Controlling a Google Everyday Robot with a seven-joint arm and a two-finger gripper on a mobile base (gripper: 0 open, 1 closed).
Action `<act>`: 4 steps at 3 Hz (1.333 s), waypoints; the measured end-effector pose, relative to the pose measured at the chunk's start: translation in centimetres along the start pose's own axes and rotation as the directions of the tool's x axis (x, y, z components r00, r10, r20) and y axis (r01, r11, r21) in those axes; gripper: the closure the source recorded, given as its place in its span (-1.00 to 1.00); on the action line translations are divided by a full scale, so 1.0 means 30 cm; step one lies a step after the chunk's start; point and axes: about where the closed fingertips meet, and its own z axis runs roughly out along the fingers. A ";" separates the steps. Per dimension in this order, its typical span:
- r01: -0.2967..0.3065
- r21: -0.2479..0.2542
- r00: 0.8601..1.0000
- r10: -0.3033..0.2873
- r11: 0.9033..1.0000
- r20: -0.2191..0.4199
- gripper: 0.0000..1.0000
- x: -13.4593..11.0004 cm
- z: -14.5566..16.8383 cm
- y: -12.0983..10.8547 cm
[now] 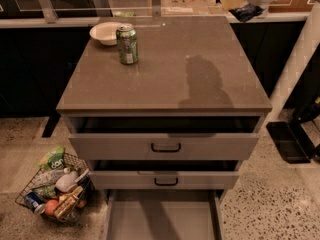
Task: Place rxbar blueberry into bottom drawer
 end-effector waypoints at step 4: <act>0.045 -0.197 0.998 -0.053 0.979 -0.038 1.00 0.096 0.042 0.032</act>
Offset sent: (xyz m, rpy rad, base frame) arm -0.0065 -0.0130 -0.0306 0.0073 0.0724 0.0361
